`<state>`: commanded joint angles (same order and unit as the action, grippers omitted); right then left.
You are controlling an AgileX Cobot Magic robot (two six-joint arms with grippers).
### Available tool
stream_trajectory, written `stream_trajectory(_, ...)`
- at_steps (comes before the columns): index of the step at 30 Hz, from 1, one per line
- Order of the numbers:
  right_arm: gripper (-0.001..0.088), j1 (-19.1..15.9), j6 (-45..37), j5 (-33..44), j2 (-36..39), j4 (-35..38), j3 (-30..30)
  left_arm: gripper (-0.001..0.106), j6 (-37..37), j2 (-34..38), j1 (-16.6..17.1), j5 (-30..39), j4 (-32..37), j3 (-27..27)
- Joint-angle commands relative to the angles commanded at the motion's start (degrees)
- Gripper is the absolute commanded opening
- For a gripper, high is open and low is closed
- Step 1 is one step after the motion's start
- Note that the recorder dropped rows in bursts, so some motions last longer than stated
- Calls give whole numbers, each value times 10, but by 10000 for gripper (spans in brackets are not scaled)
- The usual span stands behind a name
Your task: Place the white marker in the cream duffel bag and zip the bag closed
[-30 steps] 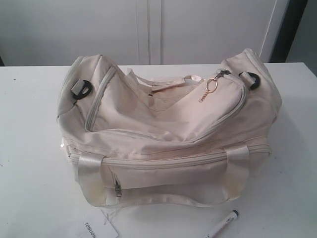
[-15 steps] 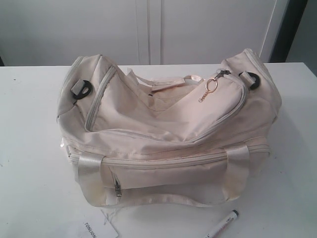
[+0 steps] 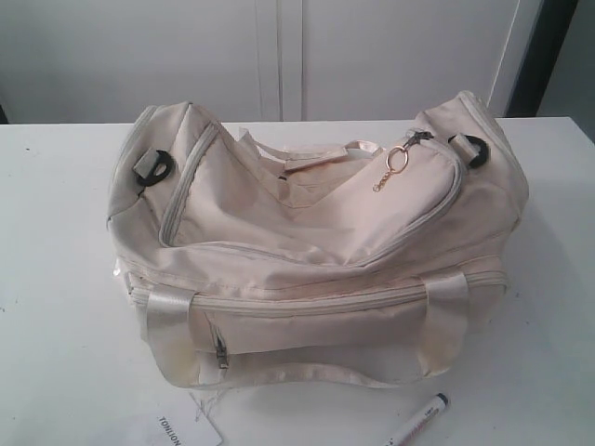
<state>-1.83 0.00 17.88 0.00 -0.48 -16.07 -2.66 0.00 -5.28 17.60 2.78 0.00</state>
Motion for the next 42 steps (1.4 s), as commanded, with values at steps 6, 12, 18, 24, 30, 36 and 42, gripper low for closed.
stream_trajectory(6, 0, 0, 0, 6, 0, 5, 1, 0, 0, 0, 0, 0, 0, 0)
stream_trajectory(12, 0, 0, 0, -2, 0, 5, -1, 0, 0, 0, 0, 0, 0, 0)
stream_trajectory(18, 0, 0, 0, 33, 7, 5, -51, 0, 0, 0, 0, 0, 0, 0)
stream_trajectory(24, 0, 1, 0, 109, 41, 5, -88, 0, 0, 0, 0, 0, 0, 0)
stream_trajectory(30, 0, 1, 0, 143, 53, 5, -91, 0, 0, 0, 0, 0, 0, 0)
stream_trajectory(36, 0, 1, 0, 188, 59, 5, -93, 0, 0, 0, 0, 0, 0, 0)
stream_trajectory(42, 0, 1, 0, 190, 119, 5, -119, 0, 0, 0, 0, 0, 0, 0)
